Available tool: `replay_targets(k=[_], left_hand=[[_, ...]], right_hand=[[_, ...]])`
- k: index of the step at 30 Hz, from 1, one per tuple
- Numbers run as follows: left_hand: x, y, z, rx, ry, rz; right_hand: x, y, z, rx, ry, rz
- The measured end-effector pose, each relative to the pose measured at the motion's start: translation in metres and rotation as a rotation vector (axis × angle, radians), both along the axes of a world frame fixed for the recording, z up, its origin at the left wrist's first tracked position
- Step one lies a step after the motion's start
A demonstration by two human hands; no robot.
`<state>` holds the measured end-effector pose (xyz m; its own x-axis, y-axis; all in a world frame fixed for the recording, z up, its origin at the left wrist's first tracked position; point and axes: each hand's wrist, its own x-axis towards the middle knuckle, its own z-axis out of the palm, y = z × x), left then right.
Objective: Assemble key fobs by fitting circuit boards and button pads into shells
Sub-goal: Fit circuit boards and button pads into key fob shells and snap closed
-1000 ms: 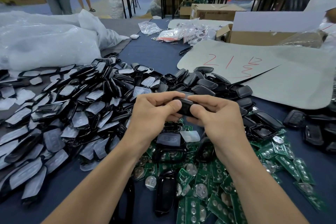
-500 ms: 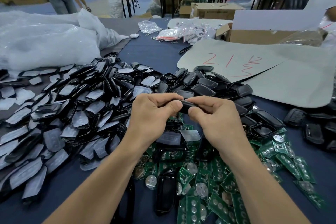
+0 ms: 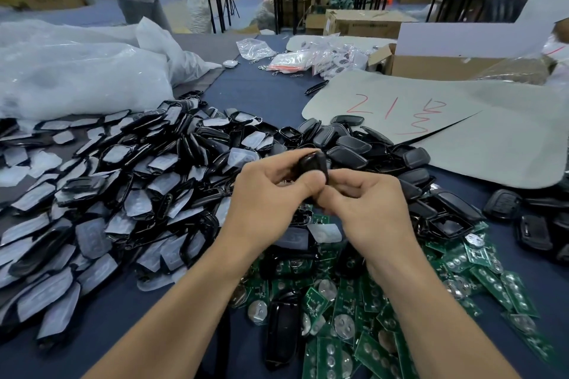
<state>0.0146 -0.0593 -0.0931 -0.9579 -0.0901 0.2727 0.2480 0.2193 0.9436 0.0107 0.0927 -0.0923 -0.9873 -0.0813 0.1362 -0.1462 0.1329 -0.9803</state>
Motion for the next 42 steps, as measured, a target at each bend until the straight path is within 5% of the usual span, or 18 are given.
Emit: replay_targets(k=[2, 5, 29, 34, 38, 42], left_hand=[[0.001, 0.002, 0.002, 0.119, -0.103, -0.038], [0.006, 0.007, 0.004, 0.293, -0.251, -0.083], [0.003, 0.005, 0.003, 0.349, -0.165, 0.038], [0.004, 0.006, 0.001, 0.142, -0.055, -0.043], [0.004, 0.003, -0.002, -0.289, 0.044, 0.133], [0.008, 0.002, -0.004, -0.33, 0.074, 0.108]], right_hand=[[0.002, -0.004, 0.003, -0.279, -0.192, 0.083], [0.007, -0.011, 0.003, -0.393, -0.319, 0.151], [0.003, -0.012, -0.002, -0.46, -0.322, 0.135], [0.004, -0.012, 0.001, -0.49, -0.349, 0.152], [-0.001, -0.005, -0.004, 0.044, -0.02, -0.267], [-0.004, 0.003, 0.001, -0.004, 0.086, -0.145]])
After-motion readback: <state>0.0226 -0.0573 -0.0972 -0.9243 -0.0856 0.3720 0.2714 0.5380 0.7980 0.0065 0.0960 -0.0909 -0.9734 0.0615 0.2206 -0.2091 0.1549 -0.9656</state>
